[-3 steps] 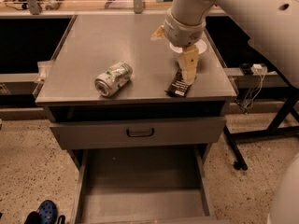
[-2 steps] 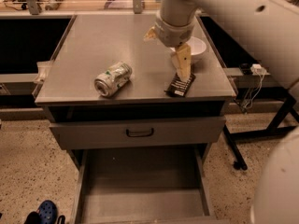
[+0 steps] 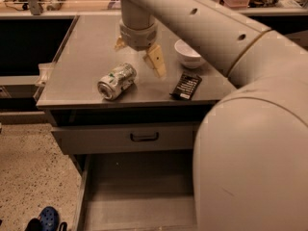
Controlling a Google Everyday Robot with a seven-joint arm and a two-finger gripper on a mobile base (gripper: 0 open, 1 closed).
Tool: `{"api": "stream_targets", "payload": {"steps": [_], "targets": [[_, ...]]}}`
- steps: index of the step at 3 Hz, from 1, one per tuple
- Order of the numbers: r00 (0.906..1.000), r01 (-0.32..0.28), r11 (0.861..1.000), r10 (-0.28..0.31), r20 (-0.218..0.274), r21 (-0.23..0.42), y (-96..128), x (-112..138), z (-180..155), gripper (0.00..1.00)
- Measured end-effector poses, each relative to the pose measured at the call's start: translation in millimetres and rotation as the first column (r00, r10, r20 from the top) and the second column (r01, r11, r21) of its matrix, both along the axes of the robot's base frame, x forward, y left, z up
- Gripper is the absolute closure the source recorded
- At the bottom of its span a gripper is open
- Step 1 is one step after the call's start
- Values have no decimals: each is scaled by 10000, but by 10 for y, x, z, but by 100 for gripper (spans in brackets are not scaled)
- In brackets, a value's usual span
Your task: Place 7up can into middle drawer
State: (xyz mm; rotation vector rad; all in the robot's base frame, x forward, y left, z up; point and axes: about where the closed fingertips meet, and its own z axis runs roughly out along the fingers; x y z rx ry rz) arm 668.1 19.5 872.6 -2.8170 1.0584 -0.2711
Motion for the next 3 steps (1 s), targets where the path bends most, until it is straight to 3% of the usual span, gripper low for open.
{"api": "stream_targets", "payload": {"steps": [2, 3], "targets": [[9882, -970, 9914, 1064, -1101, 875, 497, -98, -157, 0], [9822, -1129, 9910, 1223, -1424, 721, 611, -199, -223, 0]]}}
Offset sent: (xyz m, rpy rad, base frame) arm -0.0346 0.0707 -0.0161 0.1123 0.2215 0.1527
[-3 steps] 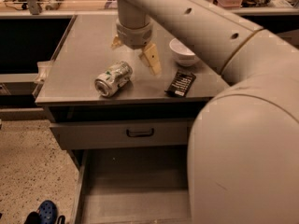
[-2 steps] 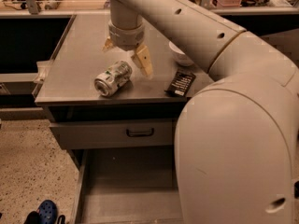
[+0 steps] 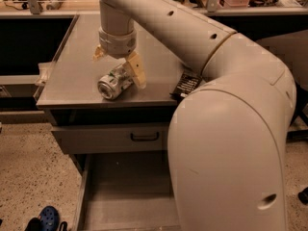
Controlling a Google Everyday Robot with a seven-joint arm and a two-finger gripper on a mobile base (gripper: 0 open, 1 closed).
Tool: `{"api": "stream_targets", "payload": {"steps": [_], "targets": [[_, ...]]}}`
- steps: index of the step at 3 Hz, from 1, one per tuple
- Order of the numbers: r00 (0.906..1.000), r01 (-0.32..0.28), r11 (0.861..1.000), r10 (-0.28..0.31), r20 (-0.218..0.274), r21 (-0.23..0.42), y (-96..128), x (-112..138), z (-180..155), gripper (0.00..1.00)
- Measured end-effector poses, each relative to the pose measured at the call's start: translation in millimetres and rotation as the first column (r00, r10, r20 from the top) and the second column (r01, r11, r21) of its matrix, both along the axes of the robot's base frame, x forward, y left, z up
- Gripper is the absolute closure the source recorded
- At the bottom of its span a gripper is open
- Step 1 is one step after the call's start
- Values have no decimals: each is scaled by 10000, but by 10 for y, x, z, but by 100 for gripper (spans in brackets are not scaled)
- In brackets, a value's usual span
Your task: Place 7up can into middle drawer
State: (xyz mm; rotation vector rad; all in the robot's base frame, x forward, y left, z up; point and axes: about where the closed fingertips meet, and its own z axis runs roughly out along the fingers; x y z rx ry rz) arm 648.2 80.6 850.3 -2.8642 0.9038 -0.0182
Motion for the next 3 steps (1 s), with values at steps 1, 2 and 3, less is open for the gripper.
{"api": "stream_targets", "payload": {"steps": [1, 2, 3], "targets": [[9971, -496, 9980, 472, -594, -401, 88, -144, -146, 3], [9936, -743, 9969, 719, -868, -246, 130, -215, -177, 26], [9912, -880, 9961, 875, -989, -12, 138, -266, -150, 49]]}}
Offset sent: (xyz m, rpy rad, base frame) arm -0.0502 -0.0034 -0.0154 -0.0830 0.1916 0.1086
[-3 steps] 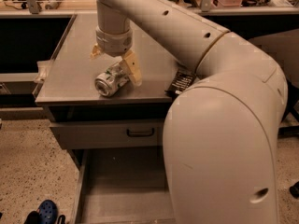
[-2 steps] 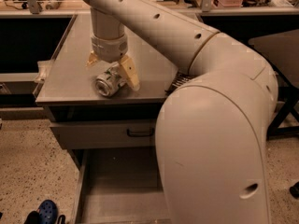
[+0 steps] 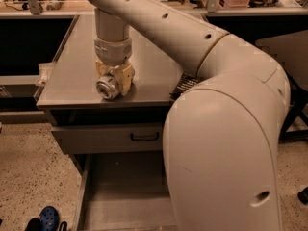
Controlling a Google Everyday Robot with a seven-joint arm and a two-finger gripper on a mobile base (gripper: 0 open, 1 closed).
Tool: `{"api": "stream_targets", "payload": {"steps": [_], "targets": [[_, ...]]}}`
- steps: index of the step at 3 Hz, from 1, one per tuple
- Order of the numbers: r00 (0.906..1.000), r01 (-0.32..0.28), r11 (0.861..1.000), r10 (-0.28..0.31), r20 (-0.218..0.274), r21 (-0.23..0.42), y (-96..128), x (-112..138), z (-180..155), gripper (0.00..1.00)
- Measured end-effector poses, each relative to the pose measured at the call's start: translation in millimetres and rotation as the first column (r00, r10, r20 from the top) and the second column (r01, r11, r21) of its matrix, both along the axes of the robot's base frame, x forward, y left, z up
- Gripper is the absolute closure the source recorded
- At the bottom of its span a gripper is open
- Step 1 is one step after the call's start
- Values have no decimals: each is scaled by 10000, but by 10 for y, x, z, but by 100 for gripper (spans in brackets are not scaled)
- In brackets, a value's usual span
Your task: Place 7up can into middle drawer
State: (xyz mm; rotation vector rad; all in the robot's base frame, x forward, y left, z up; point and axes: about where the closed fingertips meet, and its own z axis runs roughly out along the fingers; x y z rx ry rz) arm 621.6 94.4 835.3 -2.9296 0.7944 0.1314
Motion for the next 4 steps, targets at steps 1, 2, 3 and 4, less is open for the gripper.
{"api": "stream_targets", "payload": {"steps": [1, 2, 3, 4], "targets": [[9998, -93, 9990, 100, -159, 439, -48, -16, 92, 72], [9974, 719, 9965, -716, -93, 432, -230, 1, 194, 95], [9669, 2467, 9691, -2461, 669, 5, -520, 46, 301, 100], [8998, 4298, 9029, -4282, 836, -10, -769, -133, 194, 100]]}}
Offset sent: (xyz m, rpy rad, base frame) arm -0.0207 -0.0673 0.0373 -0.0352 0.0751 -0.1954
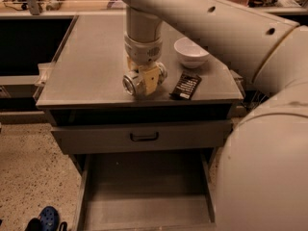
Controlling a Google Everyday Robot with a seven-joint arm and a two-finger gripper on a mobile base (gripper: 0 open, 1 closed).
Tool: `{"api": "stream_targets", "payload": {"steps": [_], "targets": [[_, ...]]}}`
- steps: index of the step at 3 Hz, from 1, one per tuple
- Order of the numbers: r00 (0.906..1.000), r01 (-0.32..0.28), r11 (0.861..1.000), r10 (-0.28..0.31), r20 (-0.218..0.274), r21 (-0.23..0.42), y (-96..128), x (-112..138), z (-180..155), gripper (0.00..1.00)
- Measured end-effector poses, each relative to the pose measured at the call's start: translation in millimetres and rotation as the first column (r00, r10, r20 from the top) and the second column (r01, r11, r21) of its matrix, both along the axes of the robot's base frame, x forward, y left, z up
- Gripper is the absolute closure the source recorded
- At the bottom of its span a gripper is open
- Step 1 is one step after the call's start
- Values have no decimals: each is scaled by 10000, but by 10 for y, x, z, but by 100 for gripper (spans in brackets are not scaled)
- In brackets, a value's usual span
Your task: Place 7up can into middle drawer
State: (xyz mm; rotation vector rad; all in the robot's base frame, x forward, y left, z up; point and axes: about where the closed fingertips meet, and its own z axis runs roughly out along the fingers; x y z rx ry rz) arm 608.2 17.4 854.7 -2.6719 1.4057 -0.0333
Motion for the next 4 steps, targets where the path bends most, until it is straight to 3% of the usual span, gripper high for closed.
{"api": "stream_targets", "payload": {"steps": [1, 2, 3, 4], "targets": [[9955, 918, 9957, -920, -231, -99, -26, -58, -127, 100], [9951, 988, 9949, -987, -83, 216, -2, -85, -99, 100], [9850, 1679, 9812, -1708, 235, 948, 21, -333, -13, 100], [9519, 3045, 9383, -3061, -162, 1637, 46, -647, -146, 100]]}}
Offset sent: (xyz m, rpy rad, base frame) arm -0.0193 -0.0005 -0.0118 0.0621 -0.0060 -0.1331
